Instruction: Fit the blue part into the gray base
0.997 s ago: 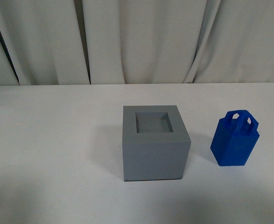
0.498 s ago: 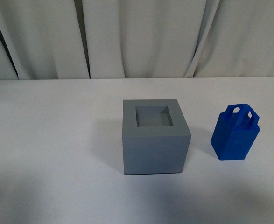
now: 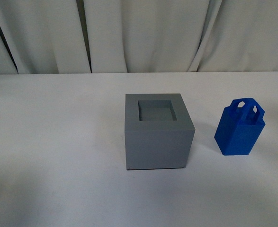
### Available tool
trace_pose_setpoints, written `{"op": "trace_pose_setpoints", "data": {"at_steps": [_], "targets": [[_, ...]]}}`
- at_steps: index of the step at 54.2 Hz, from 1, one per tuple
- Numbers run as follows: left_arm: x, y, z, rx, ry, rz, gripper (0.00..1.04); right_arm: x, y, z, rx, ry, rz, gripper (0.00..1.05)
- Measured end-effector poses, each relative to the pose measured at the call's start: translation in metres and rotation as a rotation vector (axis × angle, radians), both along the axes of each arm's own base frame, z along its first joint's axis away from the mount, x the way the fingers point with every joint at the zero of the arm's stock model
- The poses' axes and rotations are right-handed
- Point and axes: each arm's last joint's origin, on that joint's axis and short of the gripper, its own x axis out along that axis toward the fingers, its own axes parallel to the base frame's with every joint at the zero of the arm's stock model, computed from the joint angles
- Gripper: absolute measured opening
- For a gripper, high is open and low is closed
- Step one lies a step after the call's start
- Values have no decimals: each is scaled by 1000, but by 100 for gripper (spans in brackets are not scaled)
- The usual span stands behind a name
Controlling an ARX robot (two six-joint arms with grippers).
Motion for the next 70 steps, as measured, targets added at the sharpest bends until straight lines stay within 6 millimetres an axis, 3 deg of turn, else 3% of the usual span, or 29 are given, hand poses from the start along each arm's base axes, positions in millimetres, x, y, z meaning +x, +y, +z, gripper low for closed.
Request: {"op": "trace_pose_setpoints", "data": {"at_steps": [9,24,41,70], "targets": [[0,0,0,0,0,0,99,37,13,19,-166,62,146,97],[0,0,0,0,0,0,99,76,35,25,-428,123,335,97],[0,0,0,0,0,0,99,109,43,10,-697,193,507,97],[0,0,0,0,0,0,99,133,37,-32,-853,286,526,97]]}}
